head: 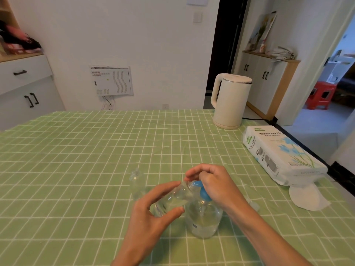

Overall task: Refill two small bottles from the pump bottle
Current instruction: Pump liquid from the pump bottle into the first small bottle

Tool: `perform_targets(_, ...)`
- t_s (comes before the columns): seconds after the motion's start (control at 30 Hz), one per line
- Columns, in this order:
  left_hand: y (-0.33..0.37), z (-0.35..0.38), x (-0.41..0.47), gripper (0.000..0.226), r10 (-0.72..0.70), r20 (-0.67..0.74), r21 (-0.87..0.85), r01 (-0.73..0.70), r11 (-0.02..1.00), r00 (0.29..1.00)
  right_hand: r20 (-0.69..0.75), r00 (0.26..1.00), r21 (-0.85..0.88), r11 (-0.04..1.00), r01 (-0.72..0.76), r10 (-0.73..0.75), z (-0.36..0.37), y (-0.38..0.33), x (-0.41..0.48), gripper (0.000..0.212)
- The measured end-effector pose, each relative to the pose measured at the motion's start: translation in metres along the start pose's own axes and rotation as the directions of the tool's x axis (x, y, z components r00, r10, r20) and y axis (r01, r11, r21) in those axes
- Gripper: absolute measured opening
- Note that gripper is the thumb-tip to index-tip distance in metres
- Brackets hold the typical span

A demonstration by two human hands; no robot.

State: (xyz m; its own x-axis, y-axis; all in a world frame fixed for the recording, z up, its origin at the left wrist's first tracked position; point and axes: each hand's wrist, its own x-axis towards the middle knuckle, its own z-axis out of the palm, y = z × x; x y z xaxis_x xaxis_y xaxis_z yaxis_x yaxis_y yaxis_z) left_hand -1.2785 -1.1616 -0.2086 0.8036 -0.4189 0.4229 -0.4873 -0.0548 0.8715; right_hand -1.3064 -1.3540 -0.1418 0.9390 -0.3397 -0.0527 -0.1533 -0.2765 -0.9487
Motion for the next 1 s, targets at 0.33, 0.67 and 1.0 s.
perform_targets(0.33, 0.004, -0.003, 0.0, 0.052, -0.005, -0.045, -0.053, 0.003, 0.999, 0.999, -0.012, 1.0, -0.034, 0.999, -0.004, 0.004, -0.007, -0.01, 0.0, 0.04)
perform_targets(0.67, -0.003, 0.0, -0.001, 0.054, 0.008, -0.061, -0.038, -0.011, 0.999, 0.998, 0.016, 1.0, -0.011, 1.0, -0.01, 0.011, -0.001, 0.0, 0.001, 0.044)
perform_targets(1.0, 0.001, 0.001, -0.001, 0.059, 0.03, -0.064, -0.034, -0.033, 0.999, 0.998, -0.015, 1.0, -0.059, 0.998, -0.026, 0.025, -0.006, -0.008, -0.003, 0.04)
